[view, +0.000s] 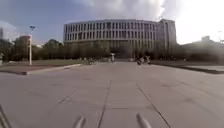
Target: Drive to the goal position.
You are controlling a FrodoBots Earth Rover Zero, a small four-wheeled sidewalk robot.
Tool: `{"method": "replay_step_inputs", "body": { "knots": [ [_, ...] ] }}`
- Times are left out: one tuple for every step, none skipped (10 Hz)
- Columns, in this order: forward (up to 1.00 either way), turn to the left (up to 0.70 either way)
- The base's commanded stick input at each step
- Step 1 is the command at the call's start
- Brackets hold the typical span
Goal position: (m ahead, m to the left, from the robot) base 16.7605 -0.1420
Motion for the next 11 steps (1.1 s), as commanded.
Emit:
{"method": "replay_step_inputs", "body": {
  "knots": [
    [1.0, 0.0],
    [1.0, 0.0],
    [1.0, 0.0],
    [1.0, 0.0],
    [1.0, 0.0],
    [1.0, 0.0],
    [1.0, 0.0],
    [1.0, 0.0],
    [1.0, 0.0],
    [1.0, 0.0],
    [1.0, 0.0]
  ]
}}
